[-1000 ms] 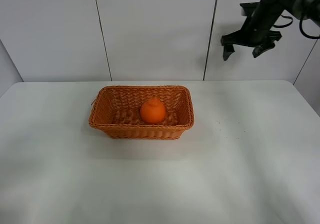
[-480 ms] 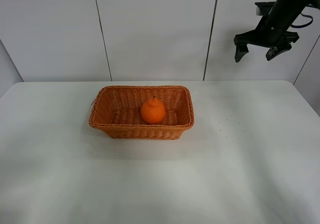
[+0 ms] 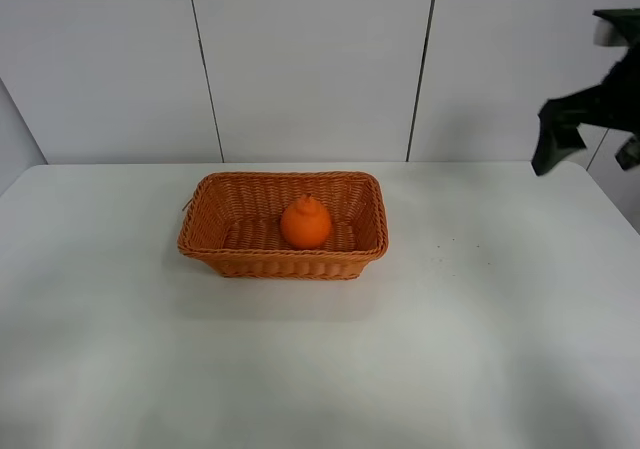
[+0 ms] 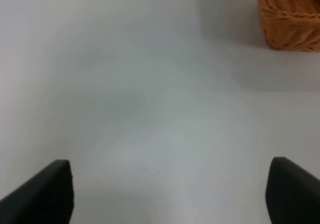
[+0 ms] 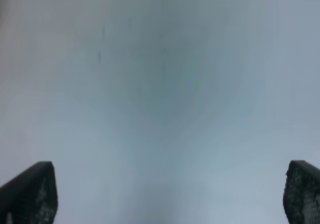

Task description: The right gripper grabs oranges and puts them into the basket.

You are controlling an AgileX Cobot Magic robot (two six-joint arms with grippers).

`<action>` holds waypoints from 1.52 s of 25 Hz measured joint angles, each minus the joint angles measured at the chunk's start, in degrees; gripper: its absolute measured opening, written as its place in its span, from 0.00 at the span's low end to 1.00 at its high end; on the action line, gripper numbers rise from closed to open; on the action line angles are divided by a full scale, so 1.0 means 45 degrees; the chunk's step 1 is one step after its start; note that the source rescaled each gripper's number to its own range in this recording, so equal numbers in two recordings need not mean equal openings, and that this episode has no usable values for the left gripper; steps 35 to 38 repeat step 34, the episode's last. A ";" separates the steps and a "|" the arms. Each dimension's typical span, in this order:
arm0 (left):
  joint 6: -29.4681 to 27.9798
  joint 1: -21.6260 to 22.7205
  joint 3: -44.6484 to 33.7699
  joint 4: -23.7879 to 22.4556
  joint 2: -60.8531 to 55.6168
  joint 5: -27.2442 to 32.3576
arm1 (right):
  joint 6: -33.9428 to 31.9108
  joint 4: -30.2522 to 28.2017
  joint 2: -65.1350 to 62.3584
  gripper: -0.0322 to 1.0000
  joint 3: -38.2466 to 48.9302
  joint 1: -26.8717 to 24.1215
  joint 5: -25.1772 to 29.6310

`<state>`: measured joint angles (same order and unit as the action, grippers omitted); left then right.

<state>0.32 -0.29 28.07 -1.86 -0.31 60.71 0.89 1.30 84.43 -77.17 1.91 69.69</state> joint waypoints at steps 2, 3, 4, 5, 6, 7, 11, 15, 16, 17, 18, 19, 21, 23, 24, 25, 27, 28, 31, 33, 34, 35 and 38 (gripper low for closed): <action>0.0000 0.0000 0.0000 0.0000 0.0000 0.0000 | -0.0062 0.0000 -0.1758 1.00 0.1942 0.0000 0.0016; 0.0000 0.0000 0.0000 0.0000 0.0000 0.0000 | -0.0100 0.0000 -0.2688 1.00 0.2982 0.0000 0.0016; 0.0000 0.0000 0.0000 0.0000 0.0000 0.0000 | -0.0112 0.0000 -0.3597 1.00 0.4002 0.0000 0.0030; 0.0000 0.0000 0.0000 0.0000 0.0000 0.0000 | -0.0121 0.0000 -0.4351 1.00 0.5002 0.0000 -0.0017; 0.0000 0.0000 0.0000 0.0000 0.0000 0.0000 | -0.0197 0.0000 -0.5287 1.00 0.5815 0.0000 -0.0179; 0.0000 0.0000 0.0000 0.0000 0.0000 0.0000 | -0.0197 0.0000 -0.6258 1.00 0.6759 0.0000 -0.0519; 0.0000 0.0000 0.0000 0.0000 0.0000 0.0000 | -0.0197 0.0000 -1.0111 1.00 0.9719 0.0000 -0.1942; 0.0000 0.0000 0.0000 0.0000 0.0000 0.0000 | -0.0197 -0.0039 -1.3652 1.00 1.0778 0.0000 -0.2327; 0.0000 0.0000 0.0000 0.0000 0.0000 0.0000 | -0.0197 -0.0048 -1.4484 1.00 1.0799 0.0000 -0.2357; 0.0000 0.0000 0.0000 0.0000 0.0000 0.0000 | -0.0197 -0.0064 -1.5246 1.00 1.0822 0.0000 -0.2385; 0.0000 0.0000 0.0000 0.0000 0.0000 0.0000 | -0.0197 -0.0064 -1.5944 1.00 1.0821 0.0000 -0.2411; 0.0000 0.0000 0.0000 0.0000 0.0000 0.0000 | -0.0197 -0.0086 -1.6488 1.00 1.0834 0.0000 -0.2422; 0.0000 0.0000 0.0000 0.0000 0.0000 0.0000 | -0.0197 -0.0141 -1.7638 1.00 1.0834 0.0000 -0.2422; 0.0000 0.0000 0.0000 0.0000 0.0000 0.0000 | -0.0292 -0.0153 -1.8475 1.00 1.0834 0.0000 -0.2410; 0.0000 0.0000 0.0000 0.0000 0.0000 0.0000 | -0.0292 -0.0153 -1.8717 1.00 1.0834 0.0000 -0.2409; 0.0000 0.0000 0.0000 0.0000 0.0000 0.0000 | -0.0295 -0.0153 -1.8796 1.00 1.0834 0.0000 -0.2409; 0.0000 0.0000 0.0000 0.0000 0.0000 0.0000 | -0.0324 -0.0153 -1.8799 1.00 1.0875 0.0000 -0.2409; 0.0000 0.0000 0.0000 0.0000 0.0000 0.0000 | -0.0333 -0.0153 -1.8799 1.00 1.0886 0.0000 -0.2409; 0.0000 0.0000 0.0000 0.0000 0.0000 0.0000 | -0.0333 -0.0153 -1.8799 1.00 1.0886 0.0000 -0.2409; 0.0000 0.0000 0.0000 0.0000 0.0000 0.0000 | -0.0333 -0.0153 -1.8799 1.00 1.0886 0.0000 -0.2409; 0.0000 0.0000 0.0000 0.0000 0.0000 0.0000 | -0.0333 -0.0153 -1.8799 1.00 1.0886 0.0000 -0.2409; 0.0000 0.0000 0.0000 0.0000 0.0000 0.0000 | -0.0333 -0.0153 -1.8799 1.00 1.0886 0.0000 -0.2409; 0.0000 0.0000 0.0000 0.0000 0.0000 0.0000 | -0.0333 -0.0153 -1.8799 1.00 1.0886 0.0000 -0.2409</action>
